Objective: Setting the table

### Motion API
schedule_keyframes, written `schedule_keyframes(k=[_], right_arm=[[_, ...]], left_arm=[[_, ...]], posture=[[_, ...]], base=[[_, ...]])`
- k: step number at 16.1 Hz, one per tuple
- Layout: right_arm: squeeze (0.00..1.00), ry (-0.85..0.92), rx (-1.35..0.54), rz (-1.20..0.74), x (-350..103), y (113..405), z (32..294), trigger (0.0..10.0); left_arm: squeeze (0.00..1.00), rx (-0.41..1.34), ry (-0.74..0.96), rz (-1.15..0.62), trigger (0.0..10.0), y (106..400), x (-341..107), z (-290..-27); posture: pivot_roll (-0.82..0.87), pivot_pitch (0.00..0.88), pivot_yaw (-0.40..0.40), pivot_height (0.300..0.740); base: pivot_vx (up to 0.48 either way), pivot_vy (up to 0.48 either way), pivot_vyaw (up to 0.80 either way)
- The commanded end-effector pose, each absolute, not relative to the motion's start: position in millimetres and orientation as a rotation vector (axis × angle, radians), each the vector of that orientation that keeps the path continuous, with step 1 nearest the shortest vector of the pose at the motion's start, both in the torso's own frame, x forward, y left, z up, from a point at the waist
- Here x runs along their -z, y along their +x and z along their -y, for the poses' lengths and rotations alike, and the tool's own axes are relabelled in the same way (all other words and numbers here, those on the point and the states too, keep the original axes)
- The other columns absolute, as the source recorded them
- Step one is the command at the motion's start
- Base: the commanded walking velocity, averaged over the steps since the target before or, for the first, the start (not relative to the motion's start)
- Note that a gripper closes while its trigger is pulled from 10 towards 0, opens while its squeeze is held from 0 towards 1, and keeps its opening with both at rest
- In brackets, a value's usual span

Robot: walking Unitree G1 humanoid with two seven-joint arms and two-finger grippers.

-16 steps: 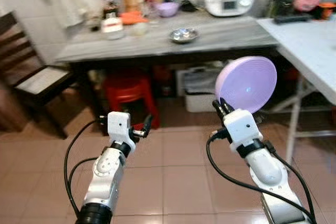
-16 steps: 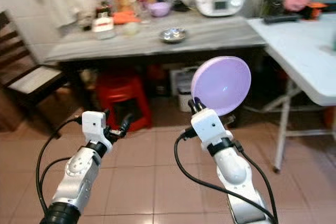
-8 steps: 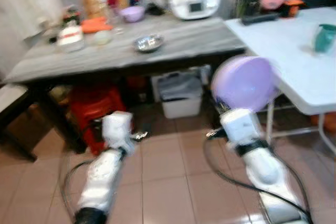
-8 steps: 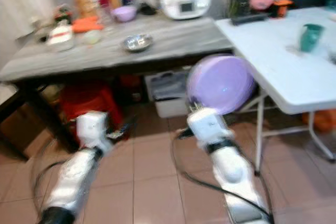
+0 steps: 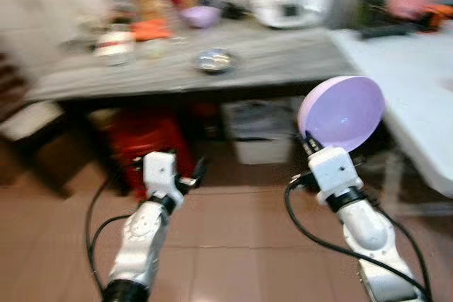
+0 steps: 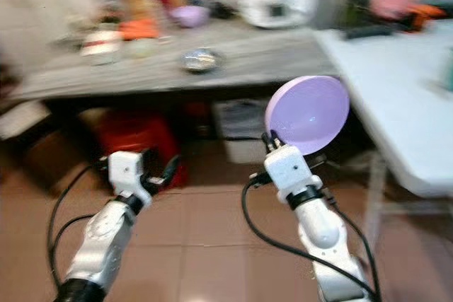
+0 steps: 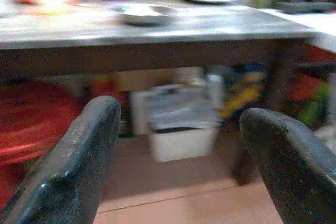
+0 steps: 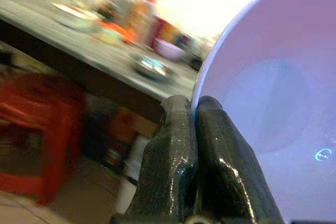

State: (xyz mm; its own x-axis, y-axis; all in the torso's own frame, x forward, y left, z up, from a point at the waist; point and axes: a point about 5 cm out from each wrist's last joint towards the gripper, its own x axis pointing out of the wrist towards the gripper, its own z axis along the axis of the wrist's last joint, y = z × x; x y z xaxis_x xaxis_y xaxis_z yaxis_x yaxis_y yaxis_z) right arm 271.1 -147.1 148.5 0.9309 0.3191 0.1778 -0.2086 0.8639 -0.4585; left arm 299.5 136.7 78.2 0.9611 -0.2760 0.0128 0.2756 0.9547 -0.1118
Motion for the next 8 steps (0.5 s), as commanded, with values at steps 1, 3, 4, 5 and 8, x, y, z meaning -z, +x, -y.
schedule_keyframes(k=[1,3,4,5,8], right_arm=[[0.0,-0.435,-0.3,0.271,-151,269,141,10.0],[0.0,-0.417,-0.294,0.262,-149,267,141,10.0],[0.0,-0.392,-0.292,0.24,-144,262,140,10.0],[0.0,-0.39,-0.296,0.235,-142,260,139,10.0],[0.0,-0.387,-0.307,0.228,-139,259,136,10.0]], left_arm=[[0.0,0.227,-0.099,0.007,10.0,299,-83,-153],[0.0,0.196,-0.073,0.003,10.0,295,-82,-161],[0.0,0.161,-0.058,-0.004,10.0,290,-79,-167],[0.0,0.156,-0.057,-0.004,10.0,288,-78,-169],[0.0,0.167,-0.063,-0.011,10.0,284,-78,-166]], posture=[[-0.13,0.0,0.12,0.74],[-0.12,0.0,0.116,0.74],[-0.12,0.0,0.112,0.74],[-0.11,0.0,0.111,0.74],[-0.11,0.0,0.112,0.74]], base=[[0.0,0.0,0.0],[0.127,0.0,0.0],[0.292,0.0,0.0],[0.307,0.0,0.0],[0.361,0.0,0.0]])
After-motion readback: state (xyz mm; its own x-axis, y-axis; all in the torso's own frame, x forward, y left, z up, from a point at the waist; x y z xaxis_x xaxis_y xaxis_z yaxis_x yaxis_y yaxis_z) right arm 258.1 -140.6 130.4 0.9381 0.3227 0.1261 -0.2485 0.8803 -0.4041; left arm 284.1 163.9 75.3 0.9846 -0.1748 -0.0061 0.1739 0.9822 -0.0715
